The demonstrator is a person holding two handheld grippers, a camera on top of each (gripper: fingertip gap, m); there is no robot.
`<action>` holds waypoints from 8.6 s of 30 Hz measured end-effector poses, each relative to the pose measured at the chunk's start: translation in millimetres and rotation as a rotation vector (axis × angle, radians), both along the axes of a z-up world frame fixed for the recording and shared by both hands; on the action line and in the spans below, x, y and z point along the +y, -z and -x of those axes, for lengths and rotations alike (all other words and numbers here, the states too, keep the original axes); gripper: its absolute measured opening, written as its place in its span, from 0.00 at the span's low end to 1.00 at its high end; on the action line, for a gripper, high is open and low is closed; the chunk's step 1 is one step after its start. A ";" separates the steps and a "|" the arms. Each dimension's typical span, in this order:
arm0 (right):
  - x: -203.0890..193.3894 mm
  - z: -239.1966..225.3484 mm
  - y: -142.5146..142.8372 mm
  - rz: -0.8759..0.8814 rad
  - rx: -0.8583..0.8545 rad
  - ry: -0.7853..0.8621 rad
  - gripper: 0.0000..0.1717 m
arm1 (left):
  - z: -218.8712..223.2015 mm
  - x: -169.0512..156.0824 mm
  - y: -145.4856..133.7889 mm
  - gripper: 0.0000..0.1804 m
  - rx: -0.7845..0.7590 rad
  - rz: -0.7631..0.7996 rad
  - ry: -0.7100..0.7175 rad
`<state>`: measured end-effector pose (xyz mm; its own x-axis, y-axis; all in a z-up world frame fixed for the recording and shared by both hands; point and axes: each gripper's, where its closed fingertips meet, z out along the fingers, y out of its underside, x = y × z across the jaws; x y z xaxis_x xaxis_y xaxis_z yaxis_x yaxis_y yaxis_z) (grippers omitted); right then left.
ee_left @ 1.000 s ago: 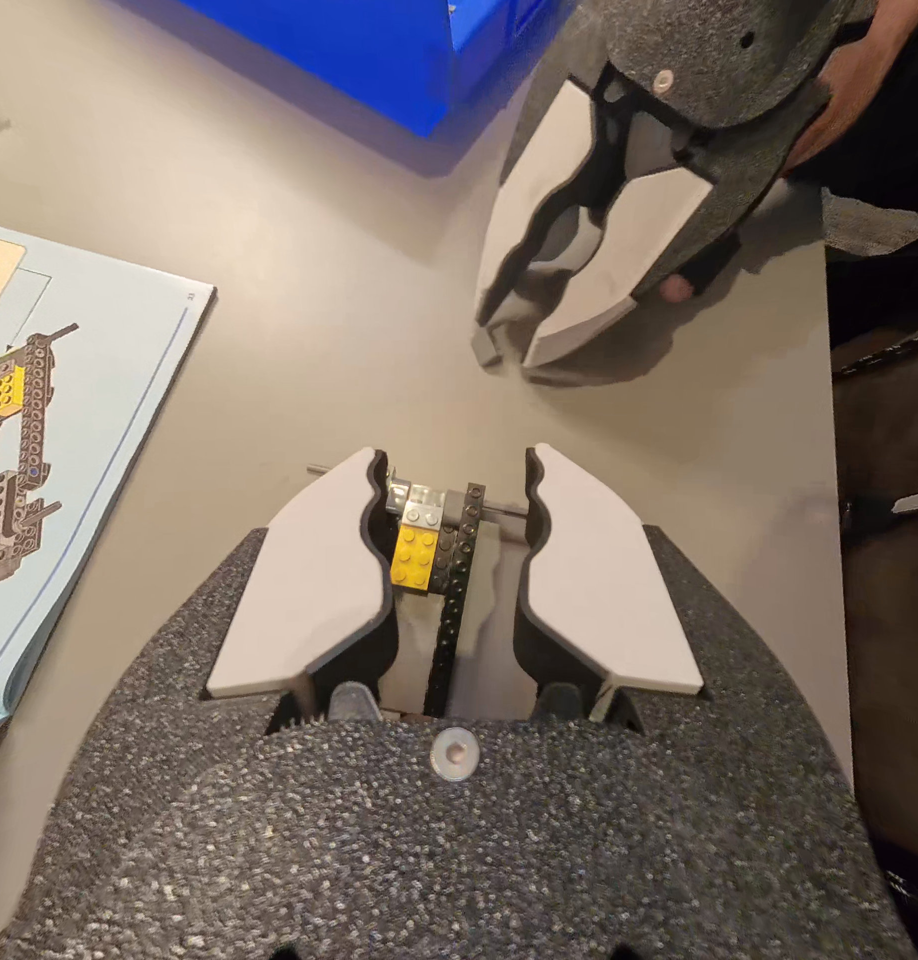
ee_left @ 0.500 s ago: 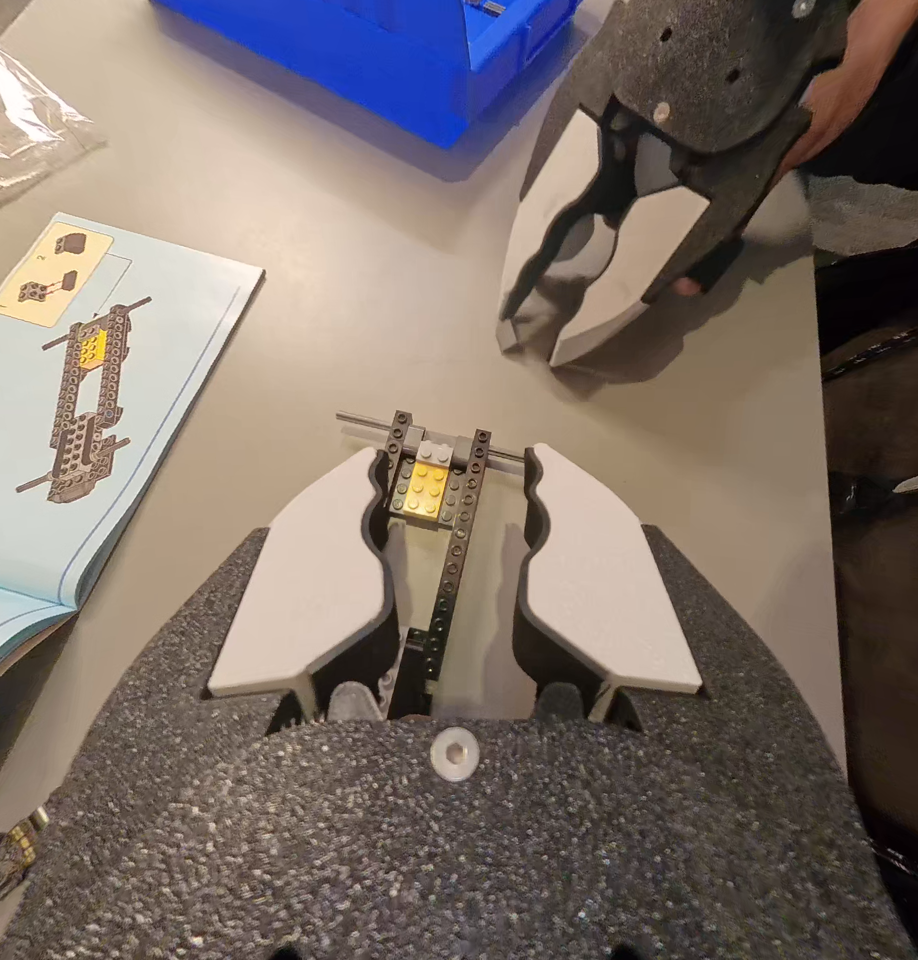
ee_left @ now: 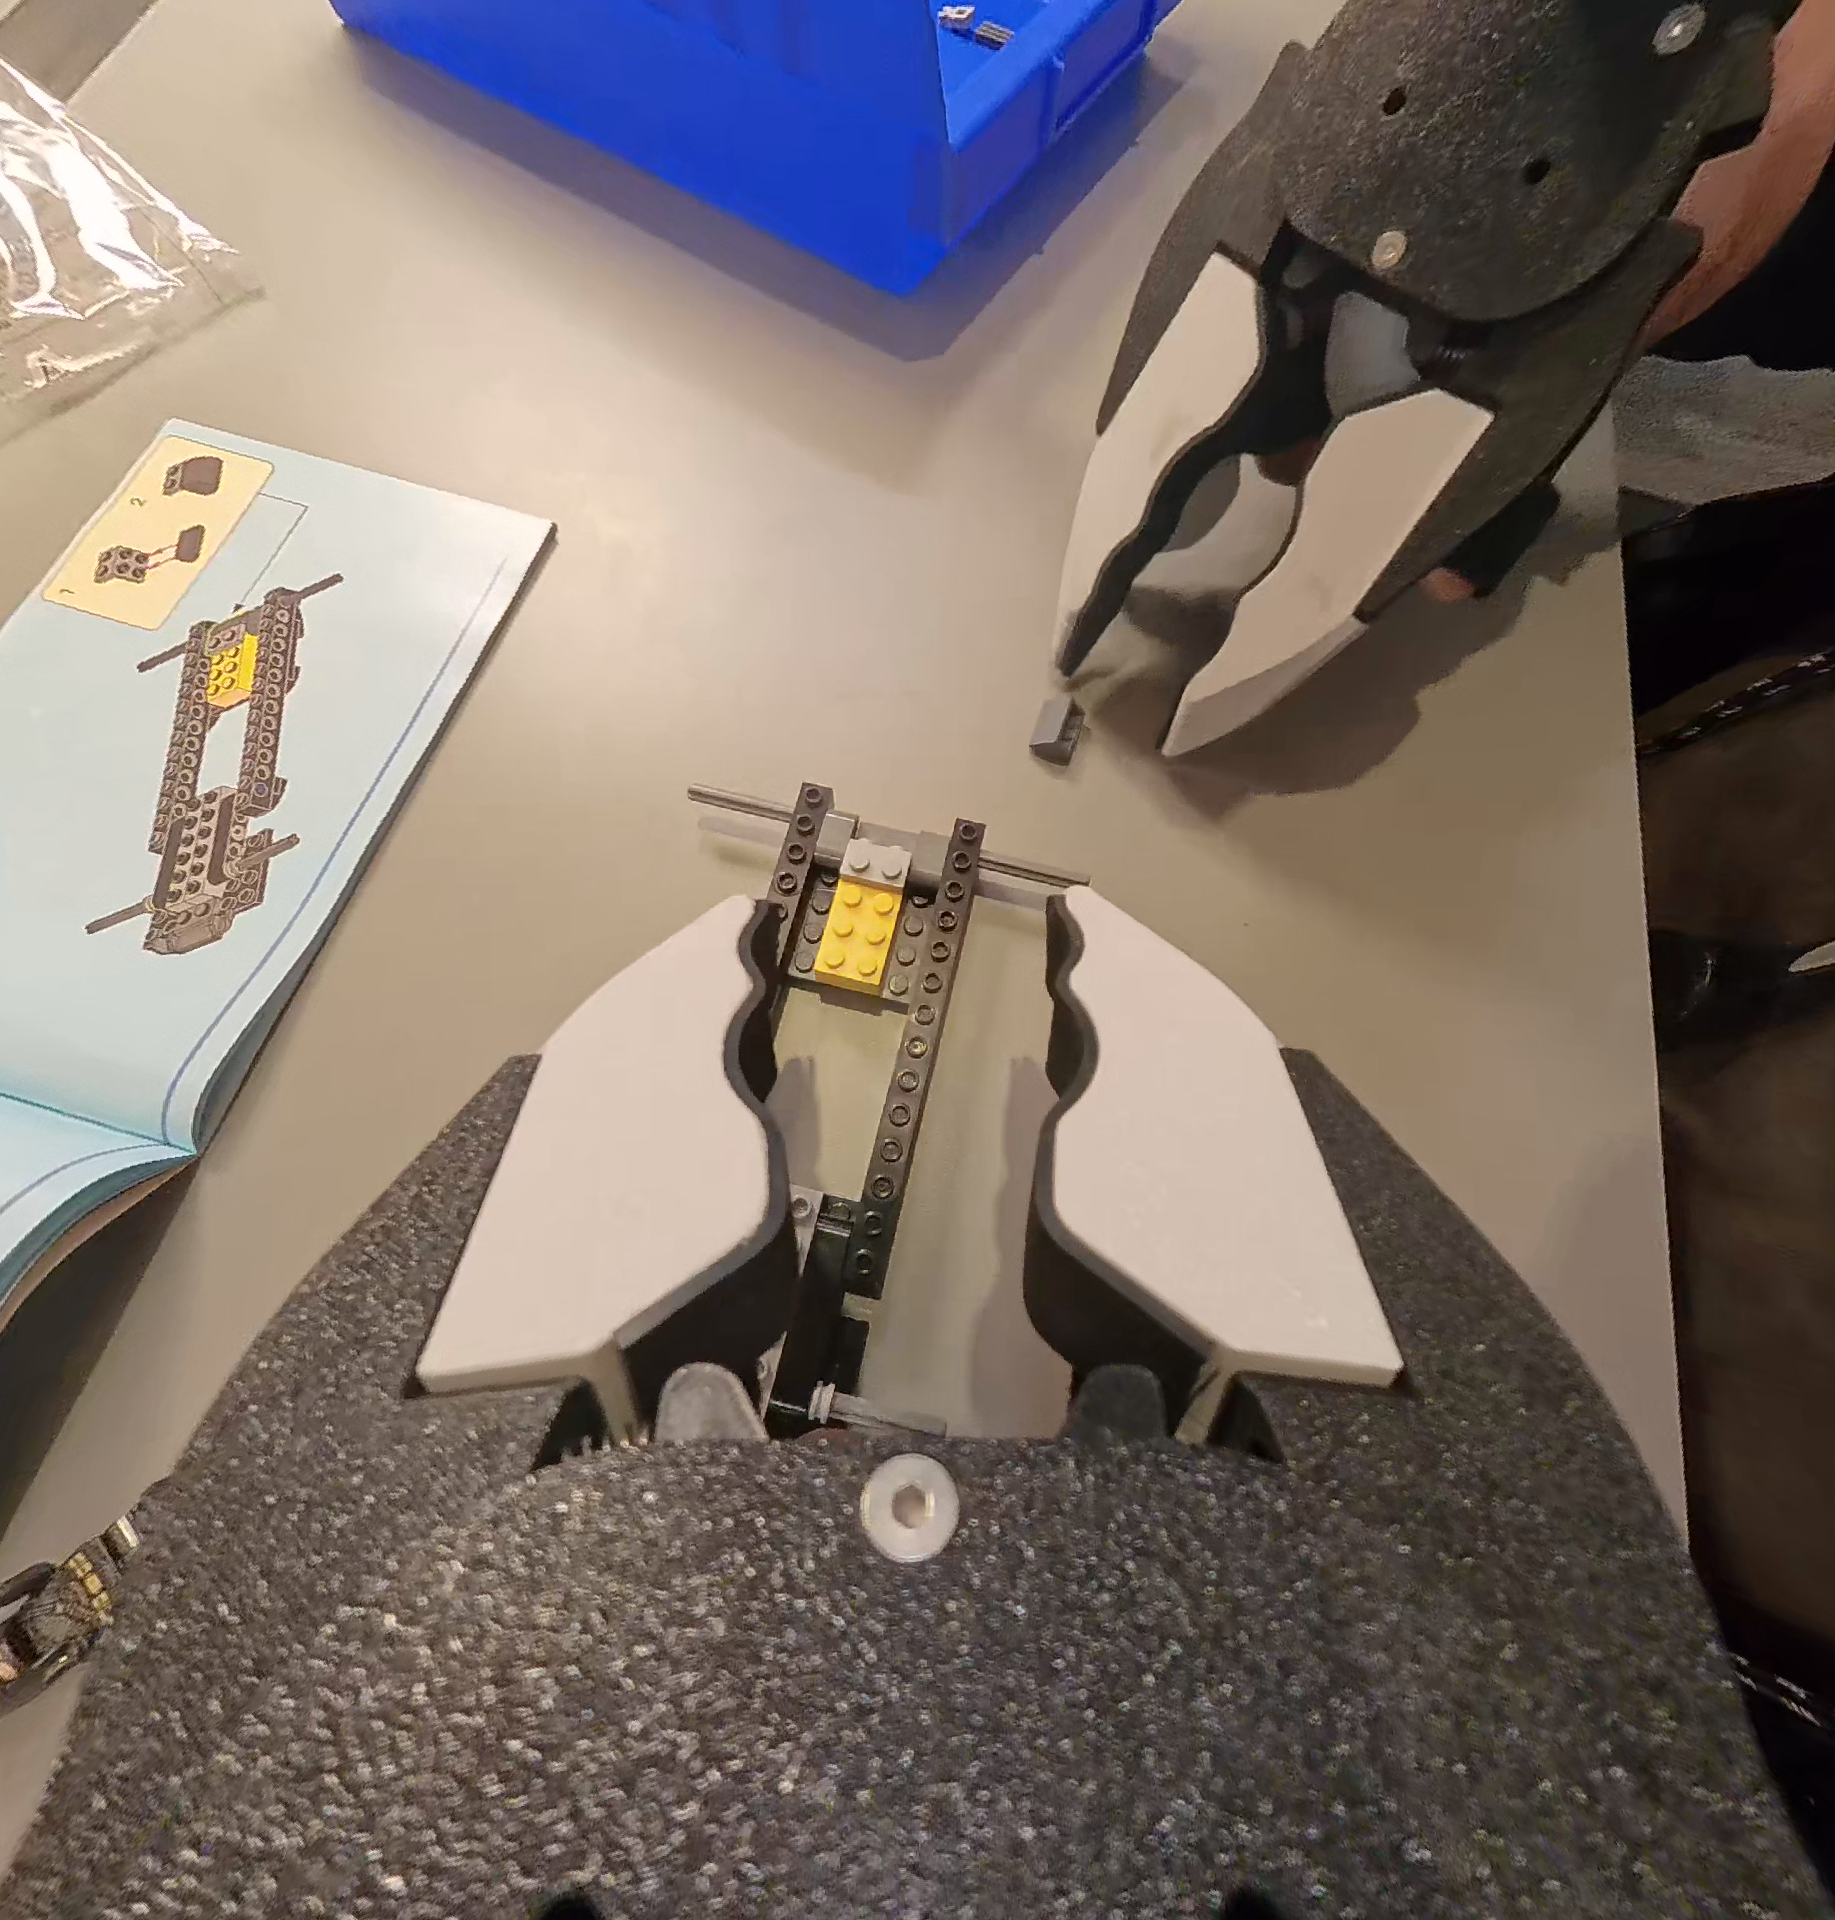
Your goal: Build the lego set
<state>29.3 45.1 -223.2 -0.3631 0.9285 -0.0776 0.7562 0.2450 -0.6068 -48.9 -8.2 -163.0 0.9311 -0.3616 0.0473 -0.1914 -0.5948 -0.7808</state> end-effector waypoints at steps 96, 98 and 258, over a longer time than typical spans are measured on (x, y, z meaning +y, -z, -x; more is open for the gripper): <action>-11.3 51.9 -91.8 -0.105 0.716 -0.117 0.11 | -40.6 50.4 -35.5 0.04 -1.441 -0.337 -0.495; -11.0 46.6 -91.4 -0.055 0.692 -0.171 0.09 | -45.8 49.2 -34.0 0.04 -1.403 -0.306 -0.454; -5.9 33.6 -106.3 -0.604 1.189 -0.460 0.27 | -40.4 26.6 -17.3 0.30 -0.121 -0.155 0.250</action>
<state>-4.3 39.2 -116.8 -0.2051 0.4902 0.8471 -0.3437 0.7744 -0.5313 -8.5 18.3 -145.7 0.8036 -0.5899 0.0792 -0.2164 -0.4135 -0.8844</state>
